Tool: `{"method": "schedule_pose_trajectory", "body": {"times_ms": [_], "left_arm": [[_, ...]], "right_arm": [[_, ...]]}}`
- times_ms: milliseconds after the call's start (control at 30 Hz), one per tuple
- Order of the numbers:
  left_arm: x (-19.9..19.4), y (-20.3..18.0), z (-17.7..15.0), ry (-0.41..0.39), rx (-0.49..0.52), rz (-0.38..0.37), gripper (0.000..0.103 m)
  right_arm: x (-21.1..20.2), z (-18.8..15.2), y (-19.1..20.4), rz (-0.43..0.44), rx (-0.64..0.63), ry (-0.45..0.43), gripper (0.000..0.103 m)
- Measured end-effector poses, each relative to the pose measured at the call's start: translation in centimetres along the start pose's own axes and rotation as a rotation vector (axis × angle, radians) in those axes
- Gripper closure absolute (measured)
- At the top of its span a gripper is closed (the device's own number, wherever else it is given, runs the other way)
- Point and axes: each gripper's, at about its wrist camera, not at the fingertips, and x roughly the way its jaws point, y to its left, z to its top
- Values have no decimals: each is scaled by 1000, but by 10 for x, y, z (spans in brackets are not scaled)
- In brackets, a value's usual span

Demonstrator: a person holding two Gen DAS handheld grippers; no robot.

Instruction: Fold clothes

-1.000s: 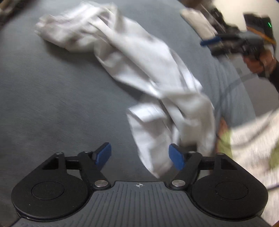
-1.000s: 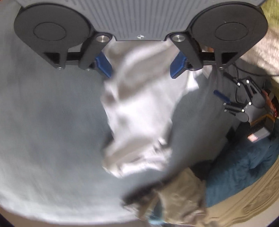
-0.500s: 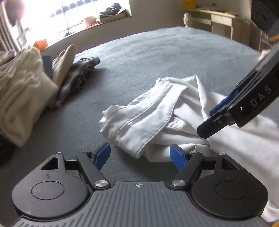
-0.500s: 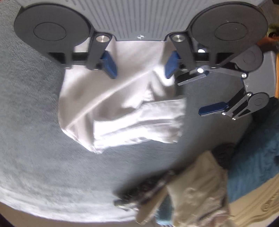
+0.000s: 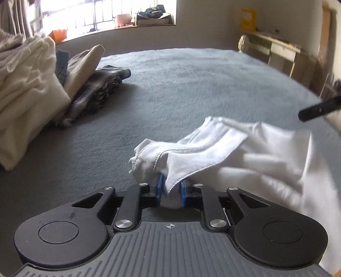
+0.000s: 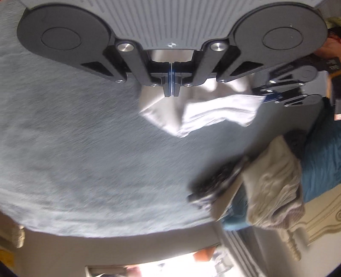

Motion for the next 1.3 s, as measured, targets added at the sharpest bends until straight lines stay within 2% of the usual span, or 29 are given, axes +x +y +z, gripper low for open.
{"method": "schedule_pose_trajectory", "body": {"times_ms": [133, 200, 300, 367, 433, 500, 533, 633, 733, 767, 800, 867, 967, 1000, 1100, 1233, 1300], "left_arm": [[0, 22, 19, 4, -157, -111, 90], [3, 32, 23, 4, -211, -130, 90], [6, 40, 28, -19, -236, -109, 90], [7, 45, 31, -46, -261, -86, 92], [9, 55, 33, -67, -323, -69, 93], [14, 69, 34, -79, -411, -52, 94], [17, 77, 34, -81, -455, -42, 94], [32, 99, 28, -70, -571, -8, 94], [48, 120, 18, -48, -664, 24, 93], [54, 127, 15, -24, -699, 27, 89], [59, 132, 12, -4, -733, 24, 77], [61, 140, 7, 17, -794, -3, 75], [44, 137, 10, 1, -767, 1, 49], [35, 131, 11, -9, -733, 11, 45], [16, 110, 13, 3, -629, -13, 44], [-1, 69, 2, 70, -532, -135, 44], [-9, 43, -5, 91, -463, -165, 44]], "right_arm": [[4, 2, -37, -128, 36, -26, 103], [7, 0, -51, -150, 77, -25, 103], [10, 1, -47, -50, 95, -36, 100], [16, 4, -27, 26, 32, -29, 98], [24, 9, -2, 75, -42, -17, 90], [35, 12, 21, 108, -104, -13, 77], [40, 14, 32, 123, -134, -12, 76], [62, 17, 53, 133, -196, 18, 75], [85, 18, 60, 136, -183, 72, 71], [92, 18, 61, 137, -172, 92, 67], [98, 18, 61, 137, -162, 111, 65], [103, 15, 63, 134, -169, 129, 65], [102, 10, 67, 131, -201, 139, 63], [98, 7, 70, 137, -225, 137, 60], [91, -2, 77, 139, -300, 138, 59], [96, -16, 83, 128, -331, 189, 60], [96, -22, 84, 124, -333, 206, 60]]}}
